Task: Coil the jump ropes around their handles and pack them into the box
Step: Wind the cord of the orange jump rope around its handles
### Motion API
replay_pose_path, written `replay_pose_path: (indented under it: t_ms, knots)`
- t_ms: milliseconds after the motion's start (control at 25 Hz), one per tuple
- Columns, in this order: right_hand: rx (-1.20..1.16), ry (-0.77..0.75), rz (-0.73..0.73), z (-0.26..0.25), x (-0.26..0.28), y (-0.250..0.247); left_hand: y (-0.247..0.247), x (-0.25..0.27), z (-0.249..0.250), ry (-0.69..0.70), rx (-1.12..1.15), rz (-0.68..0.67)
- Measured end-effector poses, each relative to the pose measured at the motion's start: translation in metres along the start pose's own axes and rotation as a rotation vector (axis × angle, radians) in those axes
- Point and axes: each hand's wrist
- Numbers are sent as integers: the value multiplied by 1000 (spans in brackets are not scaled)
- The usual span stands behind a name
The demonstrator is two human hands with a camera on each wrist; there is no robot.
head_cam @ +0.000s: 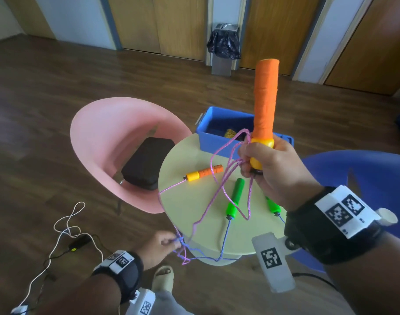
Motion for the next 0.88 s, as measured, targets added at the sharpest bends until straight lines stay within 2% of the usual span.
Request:
replay_pose_path:
  t_ms: [120, 160, 200, 280, 360, 440, 560, 680, 760, 880]
  knots:
    - [9, -20, -88, 2, 4, 18, 3, 7, -2, -33, -346, -147]
    - [11, -16, -123, 1, 5, 24, 6, 7, 3, -48, -380, -140]
    - [6, -11, -164, 0, 6, 30, 8, 8, 11, -60, -380, -86]
    - [-38, -21, -260, -4, 9, 41, 11, 3, 24, -37, -179, 52]
    - [-108, -50, -342, -10, 10, 50, 13, -8, 31, 24, -70, 46]
    - [-184, -77, -373, -18, 10, 54, 13, -21, 29, 42, -132, 7]
    - [-253, -152, -297, -37, 9, 46, 4, -33, 11, -68, -181, 58]
    - [-214, -195, -155, -48, 4, 29, -2, -28, 15, -142, 45, 165]
    - [-102, -164, -79, -40, 0, 18, -5, -19, 33, -98, 147, 250]
    - [143, -77, -57, -10, -2, 15, -14, -2, 80, 107, 121, 335]
Point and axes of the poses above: each hand's wrist, its own x-axis away from the middle knuckle, its own y-axis out of the palm, z = x × y, and after that the axes turned 10 degrees about x, right-handed
